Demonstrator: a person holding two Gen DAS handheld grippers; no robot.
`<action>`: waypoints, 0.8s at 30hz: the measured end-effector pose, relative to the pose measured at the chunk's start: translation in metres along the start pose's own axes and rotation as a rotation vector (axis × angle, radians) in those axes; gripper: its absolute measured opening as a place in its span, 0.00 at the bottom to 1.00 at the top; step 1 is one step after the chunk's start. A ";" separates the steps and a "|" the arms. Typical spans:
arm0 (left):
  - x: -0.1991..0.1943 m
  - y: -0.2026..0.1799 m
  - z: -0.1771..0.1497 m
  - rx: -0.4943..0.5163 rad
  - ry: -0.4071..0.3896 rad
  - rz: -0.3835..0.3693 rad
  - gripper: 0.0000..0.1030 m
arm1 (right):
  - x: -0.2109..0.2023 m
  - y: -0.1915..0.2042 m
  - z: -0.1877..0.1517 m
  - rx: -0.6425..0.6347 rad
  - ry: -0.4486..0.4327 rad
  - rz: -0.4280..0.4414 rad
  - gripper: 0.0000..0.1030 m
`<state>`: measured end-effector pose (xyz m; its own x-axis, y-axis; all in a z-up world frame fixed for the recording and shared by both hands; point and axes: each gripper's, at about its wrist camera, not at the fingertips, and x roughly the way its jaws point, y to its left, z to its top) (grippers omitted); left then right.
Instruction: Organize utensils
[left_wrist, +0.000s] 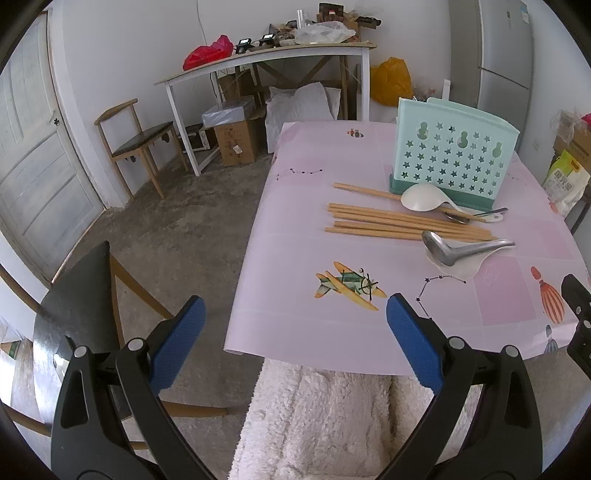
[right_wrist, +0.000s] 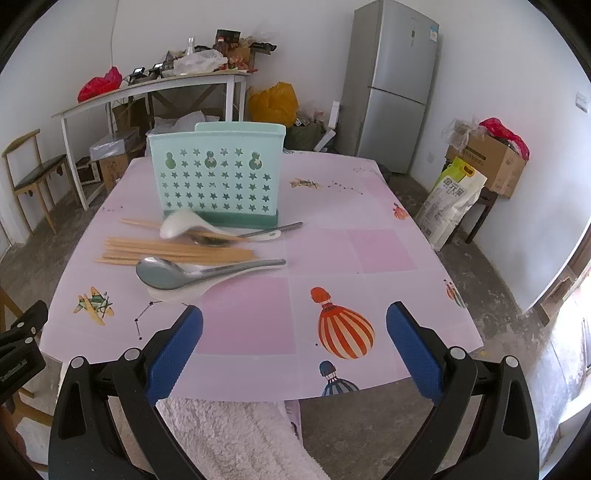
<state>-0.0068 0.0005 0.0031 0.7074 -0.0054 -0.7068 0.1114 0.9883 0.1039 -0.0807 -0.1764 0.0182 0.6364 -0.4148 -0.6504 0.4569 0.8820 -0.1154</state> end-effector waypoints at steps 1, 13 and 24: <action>-0.001 0.001 0.000 -0.001 -0.003 0.000 0.92 | -0.002 0.001 0.000 0.000 -0.004 0.000 0.94; -0.007 0.014 0.008 -0.007 -0.012 -0.020 0.92 | -0.021 0.008 0.009 0.000 -0.042 0.001 0.94; -0.007 0.020 0.017 -0.008 -0.018 -0.023 0.92 | -0.030 0.007 0.014 0.016 -0.051 0.005 0.94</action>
<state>0.0024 0.0178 0.0214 0.7174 -0.0307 -0.6960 0.1221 0.9891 0.0823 -0.0879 -0.1610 0.0469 0.6694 -0.4220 -0.6113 0.4633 0.8805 -0.1006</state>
